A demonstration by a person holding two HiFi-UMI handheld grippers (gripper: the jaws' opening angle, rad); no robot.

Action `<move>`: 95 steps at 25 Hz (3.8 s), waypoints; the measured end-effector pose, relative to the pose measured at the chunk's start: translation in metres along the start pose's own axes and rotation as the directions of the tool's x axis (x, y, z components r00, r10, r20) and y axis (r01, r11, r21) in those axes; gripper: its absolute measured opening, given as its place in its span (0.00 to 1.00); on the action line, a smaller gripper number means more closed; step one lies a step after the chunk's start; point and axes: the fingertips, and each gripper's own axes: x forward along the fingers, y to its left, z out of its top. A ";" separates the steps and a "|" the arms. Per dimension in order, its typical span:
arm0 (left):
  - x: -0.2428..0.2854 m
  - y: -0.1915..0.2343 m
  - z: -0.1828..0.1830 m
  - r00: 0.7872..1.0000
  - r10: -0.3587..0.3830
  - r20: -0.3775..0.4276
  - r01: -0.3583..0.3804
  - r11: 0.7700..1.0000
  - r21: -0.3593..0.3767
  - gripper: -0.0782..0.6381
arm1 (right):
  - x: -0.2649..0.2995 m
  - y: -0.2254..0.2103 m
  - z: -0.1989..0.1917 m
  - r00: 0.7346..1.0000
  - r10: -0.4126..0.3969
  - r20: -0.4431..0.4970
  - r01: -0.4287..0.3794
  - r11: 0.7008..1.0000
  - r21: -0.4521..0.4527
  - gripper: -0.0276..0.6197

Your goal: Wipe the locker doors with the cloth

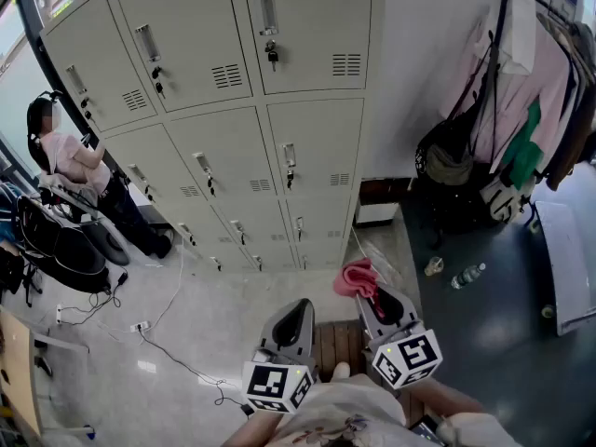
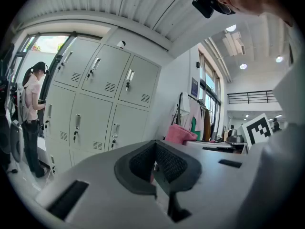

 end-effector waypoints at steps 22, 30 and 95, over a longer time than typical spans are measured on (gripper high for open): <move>0.037 -0.006 -0.005 1.000 0.025 0.004 -0.025 1.000 -0.005 0.12 | 0.020 -0.022 0.011 0.995 0.091 0.046 -0.093 0.995 0.035 0.18; 0.101 0.041 0.001 1.000 0.014 -0.016 -0.014 1.000 -0.016 0.12 | 0.105 -0.045 0.014 0.995 0.096 0.013 -0.096 0.995 -0.022 0.18; 0.289 0.170 0.075 0.996 0.073 0.045 -0.072 0.997 -0.011 0.12 | 0.395 -0.167 0.101 0.998 0.000 0.068 0.011 0.988 -0.153 0.18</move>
